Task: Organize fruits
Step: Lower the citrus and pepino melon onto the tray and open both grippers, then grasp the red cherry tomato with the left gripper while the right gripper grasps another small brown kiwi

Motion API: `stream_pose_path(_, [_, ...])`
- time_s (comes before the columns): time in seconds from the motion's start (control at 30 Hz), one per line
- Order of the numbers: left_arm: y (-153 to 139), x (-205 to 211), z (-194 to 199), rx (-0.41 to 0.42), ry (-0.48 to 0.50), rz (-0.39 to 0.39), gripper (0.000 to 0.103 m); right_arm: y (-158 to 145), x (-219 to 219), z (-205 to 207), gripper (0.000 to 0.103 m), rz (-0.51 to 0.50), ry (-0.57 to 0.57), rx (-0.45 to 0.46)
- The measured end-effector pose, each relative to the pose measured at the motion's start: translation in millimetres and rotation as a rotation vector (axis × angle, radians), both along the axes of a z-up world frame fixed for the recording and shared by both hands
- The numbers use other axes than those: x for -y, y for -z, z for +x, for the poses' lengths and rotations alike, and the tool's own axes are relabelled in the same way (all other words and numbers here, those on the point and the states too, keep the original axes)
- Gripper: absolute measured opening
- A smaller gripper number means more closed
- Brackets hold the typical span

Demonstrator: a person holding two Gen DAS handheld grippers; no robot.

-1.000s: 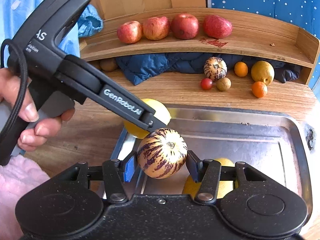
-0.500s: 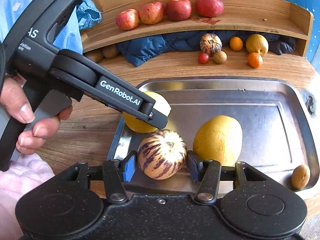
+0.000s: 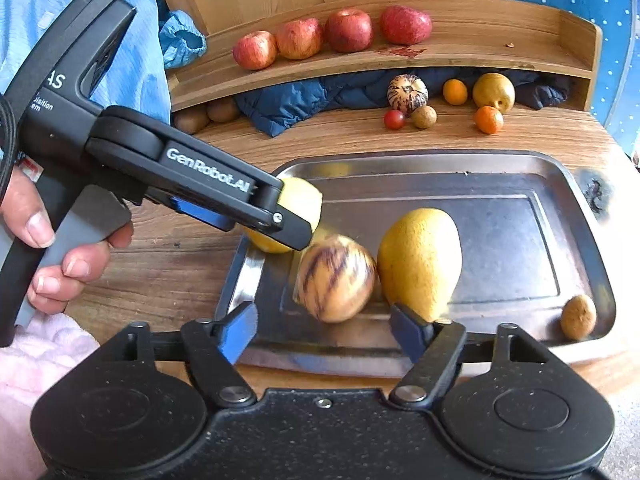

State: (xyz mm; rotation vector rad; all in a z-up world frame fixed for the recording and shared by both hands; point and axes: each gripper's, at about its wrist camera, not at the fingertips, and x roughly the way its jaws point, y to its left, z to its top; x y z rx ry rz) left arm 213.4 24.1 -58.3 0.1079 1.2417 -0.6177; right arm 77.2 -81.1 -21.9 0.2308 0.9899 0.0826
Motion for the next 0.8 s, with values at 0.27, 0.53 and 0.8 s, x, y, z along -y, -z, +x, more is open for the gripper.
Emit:
stream_pose_path(0.27, [-4.5, -15.9, -25.5, 0.003, -0.034, 0.044, 0.1, -6.3, -1.2, -25.9, 0.1, -0.034, 0.046, 0.002])
stream_pose_path(0.53, [-4.5, -28.1, -49.2, -0.001, -0.076, 0.117, 0.102, -2.5, -1.6, -56.1, 0.102, -0.066, 0.111, -0.024])
stream_pose_path(0.8, [-9.7, -25.7, -56.4, 0.011, -0.068, 0.164, 0.102, -6.7, 5.2, -73.6, 0.102, -0.07, 0.193, 0.01])
